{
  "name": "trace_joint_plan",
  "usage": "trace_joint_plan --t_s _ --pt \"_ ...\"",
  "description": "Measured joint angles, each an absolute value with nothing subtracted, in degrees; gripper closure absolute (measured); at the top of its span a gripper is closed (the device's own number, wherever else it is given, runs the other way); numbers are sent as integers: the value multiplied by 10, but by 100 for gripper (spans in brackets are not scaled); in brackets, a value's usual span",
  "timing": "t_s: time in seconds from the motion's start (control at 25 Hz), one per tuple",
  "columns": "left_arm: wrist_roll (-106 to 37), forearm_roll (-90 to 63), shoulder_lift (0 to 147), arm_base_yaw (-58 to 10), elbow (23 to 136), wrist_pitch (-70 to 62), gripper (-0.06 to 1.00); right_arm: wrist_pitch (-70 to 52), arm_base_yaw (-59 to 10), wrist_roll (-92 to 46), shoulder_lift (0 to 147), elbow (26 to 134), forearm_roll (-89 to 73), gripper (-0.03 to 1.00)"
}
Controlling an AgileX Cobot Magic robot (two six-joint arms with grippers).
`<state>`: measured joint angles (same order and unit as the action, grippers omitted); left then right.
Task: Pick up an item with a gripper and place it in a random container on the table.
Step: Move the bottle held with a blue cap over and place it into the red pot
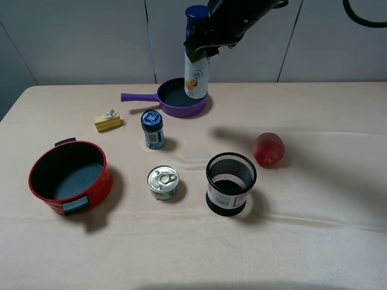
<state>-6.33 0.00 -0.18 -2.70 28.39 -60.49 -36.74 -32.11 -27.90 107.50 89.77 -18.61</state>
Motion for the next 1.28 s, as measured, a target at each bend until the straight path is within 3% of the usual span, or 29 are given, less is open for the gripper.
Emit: trace_joint_plan --t_s 0.88,1.28 --pt "-63 0 -2 -27 284 -605 0 -343 -511 -257 1075 898 -188 61" --pt "-63 0 -2 -27 284 -605 0 -297 -552 -256 1075 898 -188 61"
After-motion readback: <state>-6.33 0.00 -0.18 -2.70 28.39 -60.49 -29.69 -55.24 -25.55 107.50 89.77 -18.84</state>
